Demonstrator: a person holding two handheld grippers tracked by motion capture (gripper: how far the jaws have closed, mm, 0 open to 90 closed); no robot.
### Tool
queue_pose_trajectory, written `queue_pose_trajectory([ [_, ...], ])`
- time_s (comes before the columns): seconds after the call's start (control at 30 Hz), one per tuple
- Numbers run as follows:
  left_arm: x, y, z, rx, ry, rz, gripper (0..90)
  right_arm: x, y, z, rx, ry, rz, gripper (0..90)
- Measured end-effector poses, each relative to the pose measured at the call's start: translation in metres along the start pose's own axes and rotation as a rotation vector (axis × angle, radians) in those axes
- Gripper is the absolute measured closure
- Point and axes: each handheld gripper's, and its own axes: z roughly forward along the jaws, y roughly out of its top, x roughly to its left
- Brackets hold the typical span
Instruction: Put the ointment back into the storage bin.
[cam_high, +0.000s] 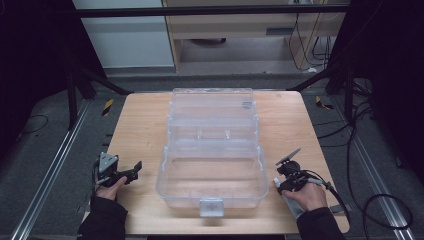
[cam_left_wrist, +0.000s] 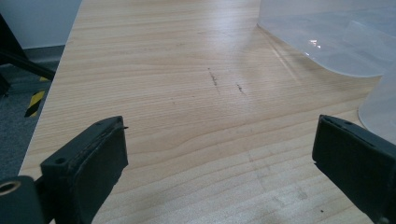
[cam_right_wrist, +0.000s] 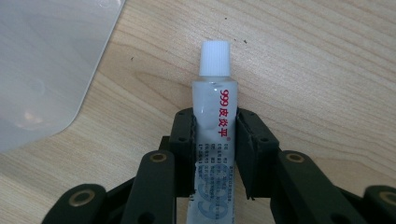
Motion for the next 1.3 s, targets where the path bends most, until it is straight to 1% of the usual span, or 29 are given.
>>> queue_pose_trajectory([
  [0.13, 0.000, 0.000, 0.000, 0.002, 0.001, 0.003, 2.7, 0.000, 0.001, 0.000, 0.013, 0.006, 0.004, 69.8],
  [0.2, 0.000, 0.000, 0.000, 0.002, 0.001, 0.003, 2.7, 0.000, 0.001, -0.001, 0.014, 0.007, -0.003, 69.8],
  [0.23, 0.000, 0.000, 0.000, 0.002, 0.001, 0.003, 2.7, 0.000, 0.000, -0.002, 0.011, 0.010, -0.002, 69.9],
  [0.3, 0.000, 0.000, 0.000, 0.004, 0.002, 0.003, 2.7, -0.002, -0.001, -0.005, 0.004, 0.013, -0.018, 69.9],
  [0.43, 0.000, 0.000, 0.000, 0.005, 0.003, 0.003, 2.7, -0.004, -0.003, -0.013, -0.007, 0.026, -0.023, 70.0],
  [0.57, 0.000, 0.000, 0.000, 0.005, 0.004, 0.003, 2.7, -0.010, -0.004, -0.024, -0.043, 0.027, -0.037, 70.0],
  [0.6, 0.000, 0.000, 0.000, 0.005, 0.004, 0.003, 2.7, -0.010, -0.004, -0.024, -0.043, 0.027, -0.037, 70.0],
  [0.63, 0.000, 0.000, 0.000, 0.004, 0.005, 0.004, 2.7, -0.011, -0.002, -0.032, -0.075, 0.039, -0.034, 70.0],
  [0.73, 0.000, 0.000, 0.000, 0.004, 0.004, 0.005, 2.7, -0.012, 0.001, -0.042, -0.133, 0.043, -0.061, 69.9],
  [0.8, 0.000, 0.000, 0.000, 0.004, 0.004, 0.004, 2.7, -0.012, 0.002, -0.045, -0.142, 0.043, -0.064, 69.9],
  [0.83, 0.000, 0.000, 0.000, 0.003, 0.003, 0.003, 2.7, -0.012, 0.004, -0.051, -0.173, 0.050, -0.062, 70.0],
  [0.87, 0.000, 0.000, 0.000, 0.003, 0.003, 0.003, 2.7, -0.012, 0.004, -0.051, -0.173, 0.050, -0.062, 70.0],
  [0.9, 0.000, 0.000, 0.000, 0.001, 0.002, 0.004, 2.7, -0.012, 0.006, -0.056, -0.203, 0.054, -0.062, 69.9],
  [0.97, -0.001, 0.000, 0.000, 0.000, 0.002, 0.007, 2.7, -0.012, 0.009, -0.062, -0.228, 0.049, -0.067, 70.0],
  [1.03, -0.001, 0.000, 0.000, 0.001, 0.001, 0.008, 2.7, -0.012, 0.011, -0.067, -0.256, 0.059, -0.076, 70.0],
  [1.07, -0.001, 0.000, 0.000, 0.001, 0.001, 0.008, 2.7, -0.012, 0.011, -0.067, -0.256, 0.059, -0.076, 70.0],
  [1.1, 0.000, 0.000, 0.000, 0.001, 0.001, 0.006, 2.7, -0.011, 0.012, -0.073, -0.287, 0.068, -0.085, 69.9],
  [1.13, 0.000, 0.000, 0.000, 0.001, 0.001, 0.006, 2.7, -0.011, 0.012, -0.073, -0.287, 0.068, -0.085, 69.9],
  [1.17, 0.000, 0.000, 0.000, 0.001, 0.001, 0.005, 2.7, -0.011, 0.014, -0.079, -0.316, 0.079, -0.102, 70.0],
  [1.2, -0.001, 0.000, 0.000, 0.000, 0.001, 0.007, 2.7, -0.010, 0.014, -0.082, -0.330, 0.081, -0.115, 70.0],
  [1.27, -0.001, 0.000, 0.000, 0.001, 0.001, 0.008, 2.7, -0.009, 0.015, -0.084, -0.339, 0.084, -0.121, 69.9],
  [1.3, -0.001, 0.000, 0.000, 0.001, 0.001, 0.009, 2.7, -0.007, 0.016, -0.089, -0.356, 0.084, -0.140, 69.9],
])
